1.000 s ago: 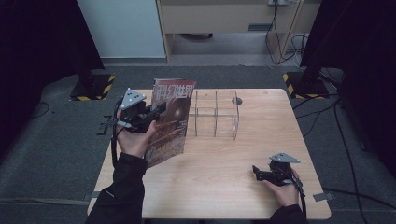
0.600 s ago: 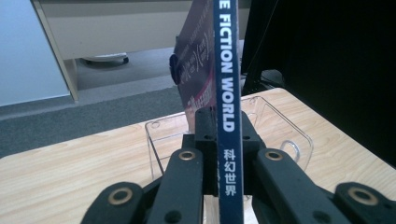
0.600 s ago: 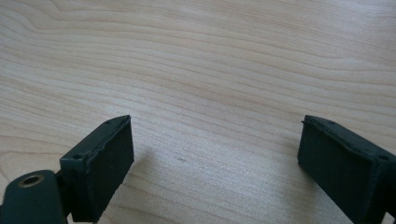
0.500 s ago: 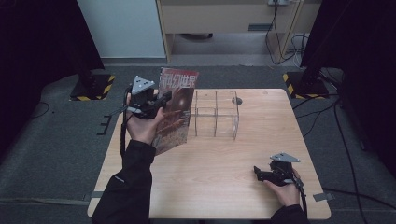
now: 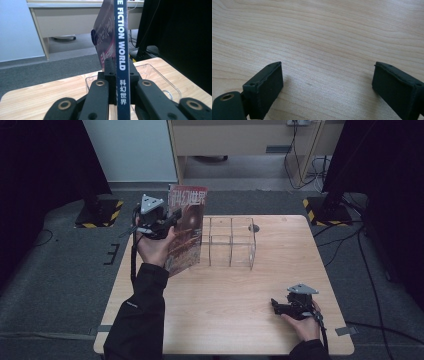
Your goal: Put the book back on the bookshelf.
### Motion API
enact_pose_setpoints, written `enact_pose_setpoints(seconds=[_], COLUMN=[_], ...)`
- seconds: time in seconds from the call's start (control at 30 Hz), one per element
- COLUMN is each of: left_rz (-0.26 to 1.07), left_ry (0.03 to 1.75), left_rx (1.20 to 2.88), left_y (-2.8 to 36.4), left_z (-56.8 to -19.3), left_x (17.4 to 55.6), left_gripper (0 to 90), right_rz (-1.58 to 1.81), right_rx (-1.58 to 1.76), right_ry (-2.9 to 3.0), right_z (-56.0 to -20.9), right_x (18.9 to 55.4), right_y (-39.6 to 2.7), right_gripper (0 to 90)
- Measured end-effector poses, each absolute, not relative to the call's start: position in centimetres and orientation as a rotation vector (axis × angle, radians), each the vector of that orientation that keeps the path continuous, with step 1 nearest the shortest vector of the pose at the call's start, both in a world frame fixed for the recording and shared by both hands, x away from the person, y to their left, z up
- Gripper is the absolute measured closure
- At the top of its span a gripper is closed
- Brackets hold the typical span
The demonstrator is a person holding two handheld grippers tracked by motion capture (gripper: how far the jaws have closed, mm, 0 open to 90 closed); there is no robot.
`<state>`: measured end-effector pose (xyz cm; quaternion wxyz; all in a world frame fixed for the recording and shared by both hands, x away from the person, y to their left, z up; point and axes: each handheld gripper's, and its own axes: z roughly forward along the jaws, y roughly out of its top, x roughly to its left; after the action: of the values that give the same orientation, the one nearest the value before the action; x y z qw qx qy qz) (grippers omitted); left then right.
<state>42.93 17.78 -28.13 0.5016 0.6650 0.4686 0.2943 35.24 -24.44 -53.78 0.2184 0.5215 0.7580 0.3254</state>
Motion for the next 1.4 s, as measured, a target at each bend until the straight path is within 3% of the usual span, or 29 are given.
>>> enact_pose_setpoints(seconds=[0.6, 1.4], left_rz=[0.745, 0.773], left_ry=[1.168, 1.203], left_rx=[1.527, 1.46], left_y=[17.0, 15.4], left_z=[-30.3, -36.1], left_x=[45.8, 46.9], left_gripper=[83.6, 83.6], right_rz=[0.901, 0.901], right_rx=[1.444, 1.444], right_ry=[2.098, 2.098], right_z=[-53.8, -53.8], right_x=[35.2, 35.2], right_y=[-24.4, -24.4], right_gripper=[10.0, 10.1])
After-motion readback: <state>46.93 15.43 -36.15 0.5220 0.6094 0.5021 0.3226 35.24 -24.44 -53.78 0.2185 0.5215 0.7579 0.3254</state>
